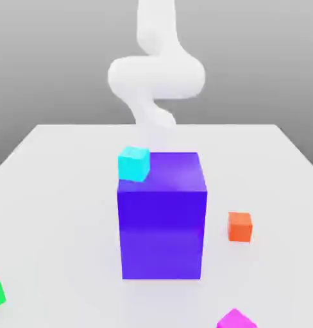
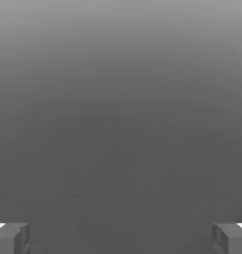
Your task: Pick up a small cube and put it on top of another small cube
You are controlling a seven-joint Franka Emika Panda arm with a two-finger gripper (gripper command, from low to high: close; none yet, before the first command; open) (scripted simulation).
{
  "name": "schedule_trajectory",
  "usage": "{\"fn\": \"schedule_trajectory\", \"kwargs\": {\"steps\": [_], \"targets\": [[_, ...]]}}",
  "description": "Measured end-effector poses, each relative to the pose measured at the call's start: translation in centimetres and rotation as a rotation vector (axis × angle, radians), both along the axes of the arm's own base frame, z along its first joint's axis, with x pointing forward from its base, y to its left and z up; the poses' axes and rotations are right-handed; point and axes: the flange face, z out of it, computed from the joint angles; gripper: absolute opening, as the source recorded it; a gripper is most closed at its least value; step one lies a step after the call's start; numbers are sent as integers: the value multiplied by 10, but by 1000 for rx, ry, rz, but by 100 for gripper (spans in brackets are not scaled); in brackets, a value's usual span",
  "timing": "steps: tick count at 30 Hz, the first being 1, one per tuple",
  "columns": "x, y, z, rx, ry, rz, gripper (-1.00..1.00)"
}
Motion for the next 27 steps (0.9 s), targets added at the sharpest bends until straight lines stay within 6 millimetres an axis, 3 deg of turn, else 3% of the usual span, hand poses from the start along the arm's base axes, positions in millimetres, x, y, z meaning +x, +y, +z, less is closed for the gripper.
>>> {"fn": "schedule_trajectory", "kwargs": {"steps": [7, 14, 21, 27], "targets": [[80, 27, -96, -60, 174, 145, 0], [132, 61, -208, -121, 339, 292, 0], [154, 98, -331, -186, 502, 449, 0], [149, 119, -441, -240, 640, 573, 0]]}}
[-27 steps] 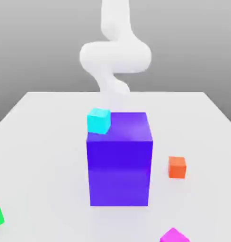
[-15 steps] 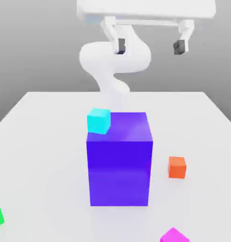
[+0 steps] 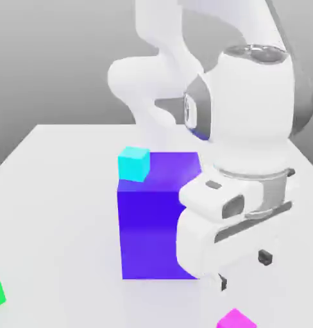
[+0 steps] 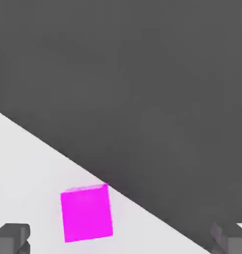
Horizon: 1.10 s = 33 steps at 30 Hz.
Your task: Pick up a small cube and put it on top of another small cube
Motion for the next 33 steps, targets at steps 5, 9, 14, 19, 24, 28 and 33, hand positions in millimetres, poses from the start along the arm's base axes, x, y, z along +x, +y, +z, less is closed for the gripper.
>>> {"fn": "schedule_trajectory", "kwargs": {"steps": [5, 9, 14, 19, 24, 28, 33], "targets": [[-8, 9, -82, -23, 60, 58, 0], [-9, 9, -108, -24, 62, 59, -100], [-9, 9, -109, -24, 63, 60, -100], [-5, -10, -53, -24, 65, 11, -100], [7, -134, -38, -22, 73, -318, -100], [-7, -235, -26, -13, 75, -585, -100], [-52, -361, -19, 7, 73, -941, -100]]}}
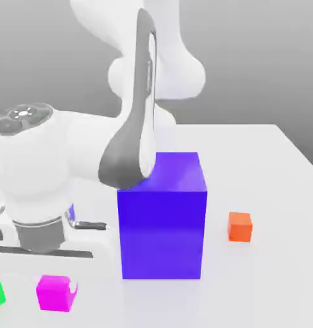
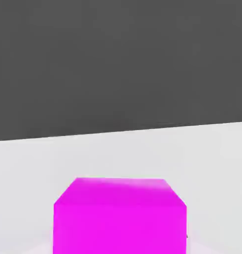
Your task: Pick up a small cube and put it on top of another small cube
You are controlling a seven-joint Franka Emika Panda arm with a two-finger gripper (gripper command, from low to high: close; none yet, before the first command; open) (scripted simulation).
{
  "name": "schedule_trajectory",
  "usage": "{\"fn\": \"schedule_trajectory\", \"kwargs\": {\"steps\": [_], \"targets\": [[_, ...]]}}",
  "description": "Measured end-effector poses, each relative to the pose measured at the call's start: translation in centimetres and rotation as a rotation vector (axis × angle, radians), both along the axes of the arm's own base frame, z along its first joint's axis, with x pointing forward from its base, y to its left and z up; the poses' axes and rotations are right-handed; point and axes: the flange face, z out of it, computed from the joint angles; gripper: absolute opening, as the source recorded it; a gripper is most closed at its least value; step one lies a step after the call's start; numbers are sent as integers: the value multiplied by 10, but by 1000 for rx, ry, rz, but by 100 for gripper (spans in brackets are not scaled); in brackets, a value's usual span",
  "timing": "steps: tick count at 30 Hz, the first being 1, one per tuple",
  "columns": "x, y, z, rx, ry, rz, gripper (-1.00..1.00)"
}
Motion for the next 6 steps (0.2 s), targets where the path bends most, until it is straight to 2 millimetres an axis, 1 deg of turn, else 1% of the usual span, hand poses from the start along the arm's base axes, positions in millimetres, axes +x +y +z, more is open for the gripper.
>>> {"fn": "schedule_trajectory", "kwargs": {"steps": [1, 2, 3, 6], "targets": [[-10, -25, -7, 1, -2, -72, -100], [-20, -50, -19, 2, -3, -145, -100], [-30, -73, -34, 2, -5, -211, 100], [-30, -73, -34, 2, -5, -211, 100]]}}
